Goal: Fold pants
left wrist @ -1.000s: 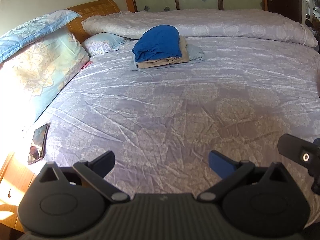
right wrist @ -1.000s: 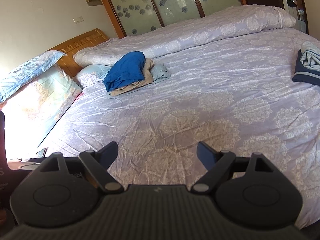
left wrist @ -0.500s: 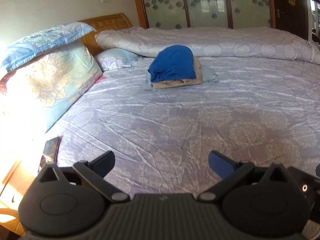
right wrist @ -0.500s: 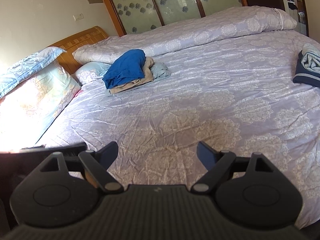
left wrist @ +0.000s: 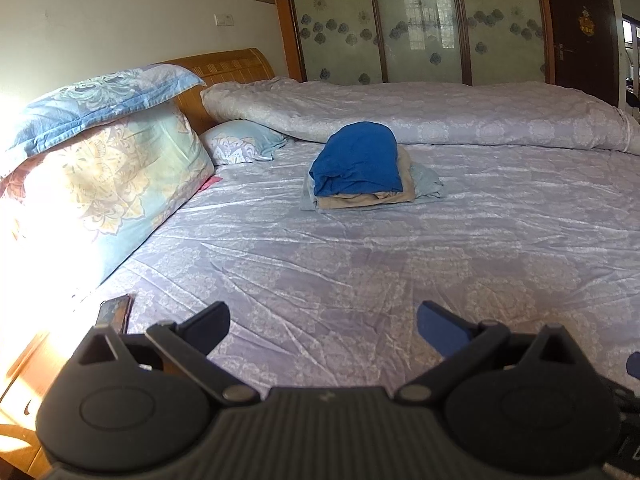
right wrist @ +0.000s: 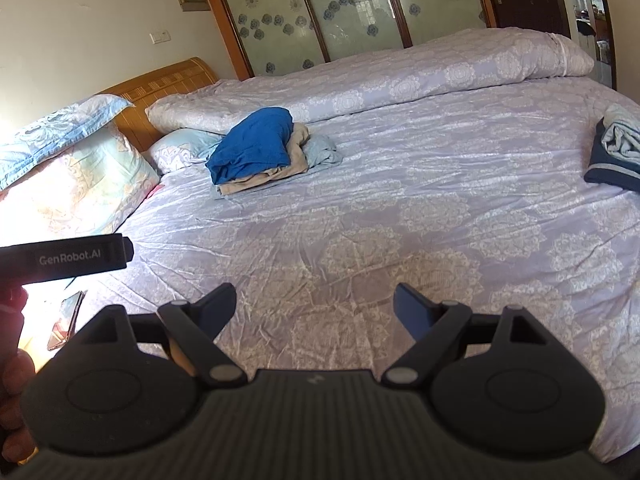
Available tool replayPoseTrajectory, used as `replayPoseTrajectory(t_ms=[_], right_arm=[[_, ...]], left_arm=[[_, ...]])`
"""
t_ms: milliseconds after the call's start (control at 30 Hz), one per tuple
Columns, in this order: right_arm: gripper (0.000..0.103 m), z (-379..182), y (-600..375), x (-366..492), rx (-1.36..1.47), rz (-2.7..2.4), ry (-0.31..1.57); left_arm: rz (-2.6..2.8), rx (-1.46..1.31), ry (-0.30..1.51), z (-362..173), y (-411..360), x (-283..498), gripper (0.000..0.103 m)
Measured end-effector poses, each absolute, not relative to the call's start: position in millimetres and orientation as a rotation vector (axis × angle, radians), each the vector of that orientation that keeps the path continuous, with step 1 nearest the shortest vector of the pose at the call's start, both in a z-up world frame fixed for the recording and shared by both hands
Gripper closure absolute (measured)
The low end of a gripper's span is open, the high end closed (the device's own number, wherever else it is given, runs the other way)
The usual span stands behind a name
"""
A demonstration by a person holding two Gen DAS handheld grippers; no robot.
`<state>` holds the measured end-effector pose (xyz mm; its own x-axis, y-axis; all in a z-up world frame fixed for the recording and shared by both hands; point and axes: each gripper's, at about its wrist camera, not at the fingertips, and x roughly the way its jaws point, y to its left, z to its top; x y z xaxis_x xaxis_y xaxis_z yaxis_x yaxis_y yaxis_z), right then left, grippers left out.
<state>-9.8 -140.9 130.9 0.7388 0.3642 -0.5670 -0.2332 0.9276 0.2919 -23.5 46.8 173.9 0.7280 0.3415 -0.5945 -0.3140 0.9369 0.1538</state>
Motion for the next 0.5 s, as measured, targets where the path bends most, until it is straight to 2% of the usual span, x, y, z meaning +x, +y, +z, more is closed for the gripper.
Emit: replayPoseTrajectory(t_ms=[500], right_arm=[[0.016,128,-135,-8,0.197,0.337,0.681]], left_arm=[[0.346,-0.027,0.678,184,58,-21,0.000]])
